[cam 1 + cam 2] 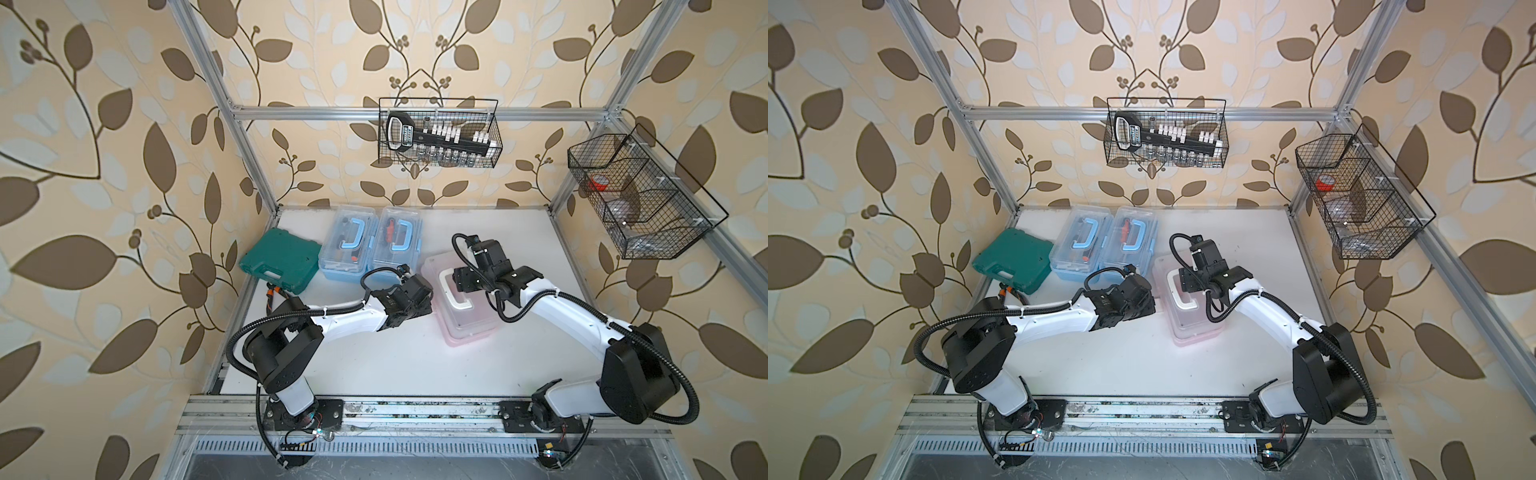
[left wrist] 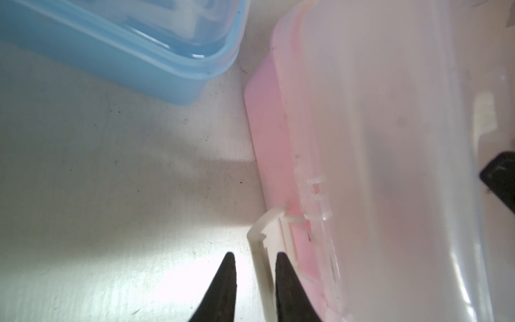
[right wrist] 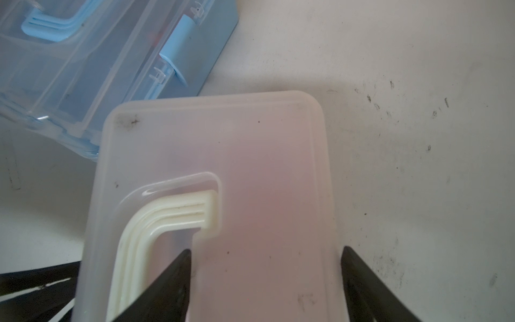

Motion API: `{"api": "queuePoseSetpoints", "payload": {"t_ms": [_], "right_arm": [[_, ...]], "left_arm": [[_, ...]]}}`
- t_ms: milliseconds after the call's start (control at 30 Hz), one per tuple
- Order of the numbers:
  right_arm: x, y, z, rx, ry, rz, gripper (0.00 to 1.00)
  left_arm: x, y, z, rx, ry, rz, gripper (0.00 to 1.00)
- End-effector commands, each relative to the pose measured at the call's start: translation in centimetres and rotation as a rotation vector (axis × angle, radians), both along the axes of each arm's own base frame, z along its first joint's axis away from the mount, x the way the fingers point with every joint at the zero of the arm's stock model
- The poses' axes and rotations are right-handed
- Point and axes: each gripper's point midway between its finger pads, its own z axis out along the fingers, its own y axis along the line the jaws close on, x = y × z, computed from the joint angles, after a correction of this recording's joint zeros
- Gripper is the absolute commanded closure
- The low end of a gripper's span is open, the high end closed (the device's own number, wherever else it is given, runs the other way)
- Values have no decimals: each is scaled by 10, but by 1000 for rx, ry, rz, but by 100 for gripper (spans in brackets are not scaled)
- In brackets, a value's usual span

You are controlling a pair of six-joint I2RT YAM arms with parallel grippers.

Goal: Close toolboxes
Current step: Fasten the toolbox latch on the toolbox.

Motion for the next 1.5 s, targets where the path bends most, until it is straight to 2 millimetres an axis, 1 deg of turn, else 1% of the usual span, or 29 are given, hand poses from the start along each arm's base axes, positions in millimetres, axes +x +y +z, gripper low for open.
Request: {"api": "queuePoseSetpoints", "payload": {"t_ms": [0,167,400,500,700,833,1033,1133,1300,1467], "right_arm": [[-30,2,-37,-15,163,38,24],[-30,2,-37,-15,162,39,24],[-29,3,-36,-11,161,43,24],[-29,3,-37,-10,165,43,24],[-29,4,-36,-8,163,47,24],[-30,3,-36,-9,161,47,24],[-30,3,-35,-10,159,45,24],[-30,3,-36,-9,160,45,24],[-30,3,-36,-8,161,47,24],[-30,4,-38,-7,167,48,25]], "left_arm": [[9,-6,17,-21,-50,-8,73],[10,-10,14,-21,-44,-14,74],[15,-19,19,-26,-57,-38,77],[17,-23,20,-29,-56,-50,76],[16,-29,16,-34,-41,-66,74],[15,-30,15,-33,-36,-76,74],[13,-26,13,-18,-34,-71,78],[15,-27,20,-22,-48,-74,80],[17,-25,42,-23,-96,-88,80],[15,-26,54,-36,-118,-99,80]]}}
